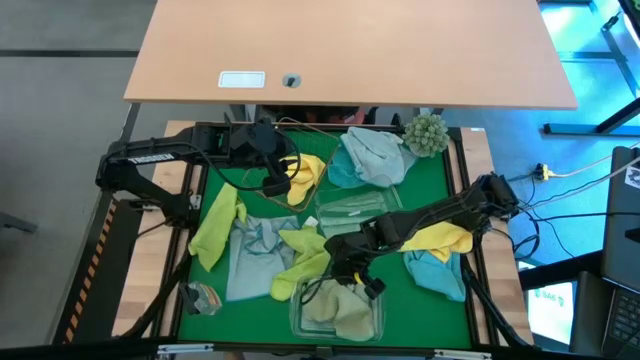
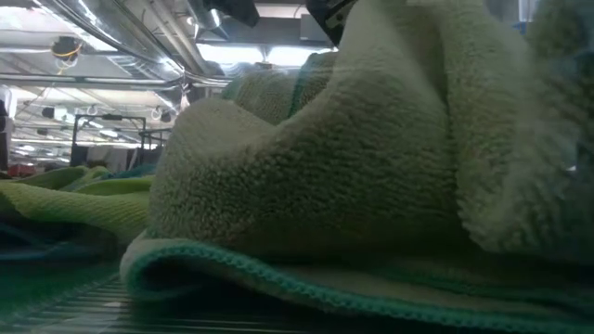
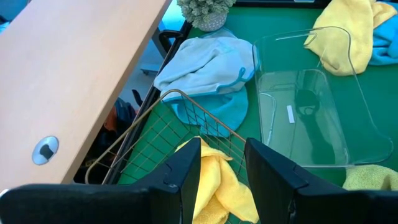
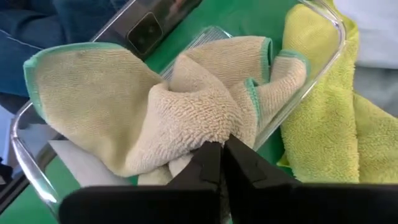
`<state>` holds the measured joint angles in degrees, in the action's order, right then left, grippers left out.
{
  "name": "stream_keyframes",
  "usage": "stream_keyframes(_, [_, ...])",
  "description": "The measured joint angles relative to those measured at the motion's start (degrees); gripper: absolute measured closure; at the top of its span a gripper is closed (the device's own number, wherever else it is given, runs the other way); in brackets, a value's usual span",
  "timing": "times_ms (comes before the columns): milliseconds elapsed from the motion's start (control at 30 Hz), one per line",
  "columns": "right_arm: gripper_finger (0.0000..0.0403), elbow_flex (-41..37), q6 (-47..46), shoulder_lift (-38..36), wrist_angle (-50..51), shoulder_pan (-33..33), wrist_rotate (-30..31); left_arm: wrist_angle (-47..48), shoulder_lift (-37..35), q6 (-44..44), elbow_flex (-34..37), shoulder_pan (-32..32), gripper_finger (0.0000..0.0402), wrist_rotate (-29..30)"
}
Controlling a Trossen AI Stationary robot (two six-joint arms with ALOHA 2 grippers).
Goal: Sort microfiber towel by color & place in baskets
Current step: Put the green towel into the bottom transparent bin, then put the bottom left gray towel into the top transparent bin
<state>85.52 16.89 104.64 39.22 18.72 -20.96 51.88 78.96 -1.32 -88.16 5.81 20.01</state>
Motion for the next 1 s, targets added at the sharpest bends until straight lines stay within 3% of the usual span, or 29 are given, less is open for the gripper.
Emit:
stream_keyframes(467, [0.0387,0.0,-0.2,0.0,-0.4,0.0,-3.8,0.8,0.0,0.0,0.0,0.0,0.0282,-0.1])
stream_keyframes(800, [0.0247,0.2,-6.3,0.0,-2.6,0.0,-6.6,6.0,0.0,-1.6,0.0,-0.5,0.0282,-0.2])
stream_keyframes(1000, [0.0208,5.0,-12.5,0.0,0.3,0.0,-6.7,6.6,0.0,-2.8,0.0,-1.9,0.0282,-0.2])
